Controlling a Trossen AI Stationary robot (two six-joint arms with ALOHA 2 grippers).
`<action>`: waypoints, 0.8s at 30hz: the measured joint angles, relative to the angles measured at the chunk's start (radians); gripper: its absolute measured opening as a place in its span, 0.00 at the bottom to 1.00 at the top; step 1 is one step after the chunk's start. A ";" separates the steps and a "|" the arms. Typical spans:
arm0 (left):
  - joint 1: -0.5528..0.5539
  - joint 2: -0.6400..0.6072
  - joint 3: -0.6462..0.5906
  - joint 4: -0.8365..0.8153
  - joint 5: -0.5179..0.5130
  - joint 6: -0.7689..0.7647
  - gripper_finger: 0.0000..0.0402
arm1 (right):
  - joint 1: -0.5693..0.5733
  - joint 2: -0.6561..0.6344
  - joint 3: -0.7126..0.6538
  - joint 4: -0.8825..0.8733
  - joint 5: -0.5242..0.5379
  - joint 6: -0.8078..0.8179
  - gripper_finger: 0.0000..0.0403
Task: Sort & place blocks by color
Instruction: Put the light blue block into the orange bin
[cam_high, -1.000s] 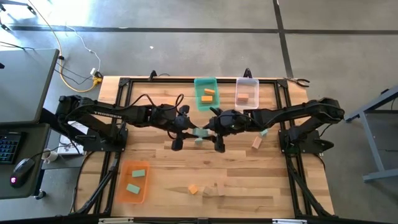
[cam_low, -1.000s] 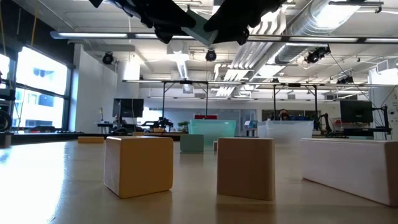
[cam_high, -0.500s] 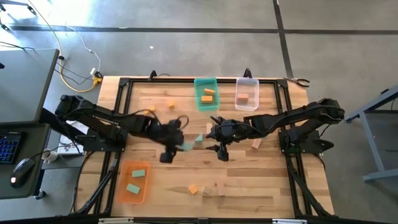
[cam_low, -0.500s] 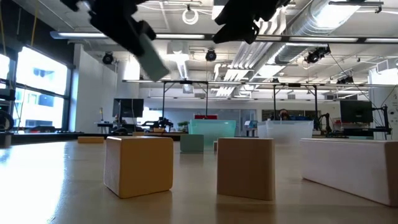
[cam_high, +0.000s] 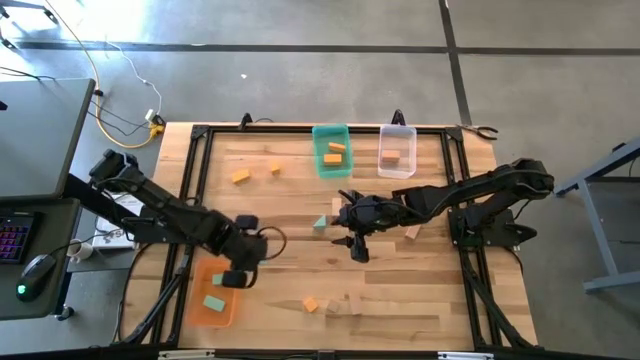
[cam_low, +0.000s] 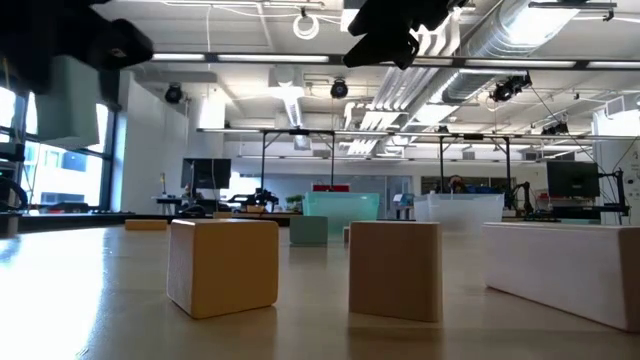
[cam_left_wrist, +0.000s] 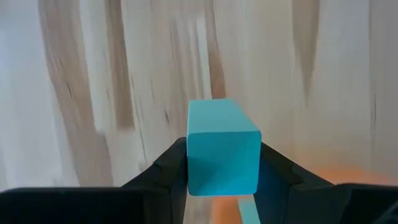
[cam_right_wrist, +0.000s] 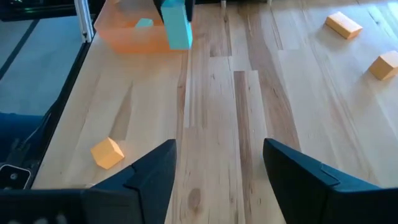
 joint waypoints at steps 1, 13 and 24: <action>-0.019 0.000 0.000 -0.023 -0.001 -0.032 0.28 | 0.000 0.000 0.000 0.000 0.000 0.000 0.57; -0.216 0.000 0.000 -0.192 0.038 -0.310 0.28 | -0.001 0.000 0.000 -0.001 0.052 -0.001 0.57; -0.307 0.000 0.000 -0.273 0.114 -0.485 0.29 | 0.000 0.000 0.000 -0.104 0.034 0.162 0.57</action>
